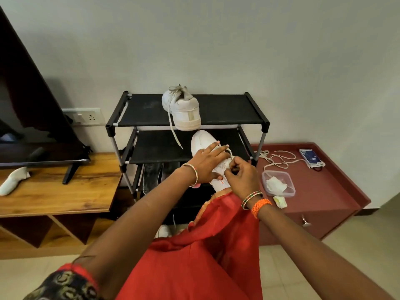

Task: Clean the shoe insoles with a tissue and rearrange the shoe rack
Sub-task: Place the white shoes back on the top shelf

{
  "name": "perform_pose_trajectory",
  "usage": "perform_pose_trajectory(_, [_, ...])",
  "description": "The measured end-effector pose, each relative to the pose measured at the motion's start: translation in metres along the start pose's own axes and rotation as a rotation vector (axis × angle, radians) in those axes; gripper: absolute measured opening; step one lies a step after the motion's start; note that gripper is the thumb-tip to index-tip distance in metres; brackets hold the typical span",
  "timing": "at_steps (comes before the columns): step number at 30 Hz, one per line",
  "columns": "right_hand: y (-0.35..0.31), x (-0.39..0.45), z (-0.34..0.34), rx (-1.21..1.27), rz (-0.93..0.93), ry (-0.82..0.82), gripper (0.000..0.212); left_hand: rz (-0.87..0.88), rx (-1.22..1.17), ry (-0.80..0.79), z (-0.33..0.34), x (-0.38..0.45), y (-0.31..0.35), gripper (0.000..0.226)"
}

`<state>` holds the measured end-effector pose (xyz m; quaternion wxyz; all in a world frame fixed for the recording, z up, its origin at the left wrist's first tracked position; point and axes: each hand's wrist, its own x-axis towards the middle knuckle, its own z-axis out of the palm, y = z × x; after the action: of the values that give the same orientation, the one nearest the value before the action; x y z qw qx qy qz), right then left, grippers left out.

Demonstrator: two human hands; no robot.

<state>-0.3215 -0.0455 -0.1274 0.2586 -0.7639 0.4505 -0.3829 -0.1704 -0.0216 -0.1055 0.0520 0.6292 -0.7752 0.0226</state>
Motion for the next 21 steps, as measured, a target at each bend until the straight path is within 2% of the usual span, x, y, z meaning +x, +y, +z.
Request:
perform_pose_trajectory(3, [0.003,-0.006,-0.001,0.020,-0.002,0.003,0.018,0.022,-0.115,0.003,-0.001,0.005,0.006,0.067])
perform_pose_trajectory(5, [0.005,-0.009,-0.001,-0.014,-0.043,-0.021,0.019,0.025,-0.181,0.022,0.001,0.006,0.008,0.056])
perform_pose_trajectory(9, [0.011,-0.012,-0.004,-0.141,-0.185,-0.118,0.008,-0.003,-0.169,0.028,0.005,0.005,0.011,0.036])
perform_pose_trajectory(11, [0.014,-0.018,-0.007,-0.206,-0.247,-0.197,0.013,0.008,-0.154,0.005,0.008,0.002,0.009,0.029])
perform_pose_trajectory(13, [0.017,-0.029,-0.014,-0.271,-0.316,-0.188,0.023,0.001,-0.128,-0.041,0.011,-0.003,0.005,0.031])
perform_pose_trajectory(16, [0.022,-0.052,-0.035,-0.339,-0.416,-0.033,0.033,-0.065,-0.097,-0.125,0.014,-0.015,-0.007,0.035])
perform_pose_trajectory(18, [0.022,-0.057,-0.049,-0.389,-0.404,0.044,0.039,-0.144,-0.118,-0.147,0.018,-0.025,-0.020,0.039])
perform_pose_trajectory(21, [0.023,-0.044,-0.051,-0.436,-0.350,-0.018,0.027,-0.220,-0.159,-0.143,0.019,-0.037,-0.032,0.042])
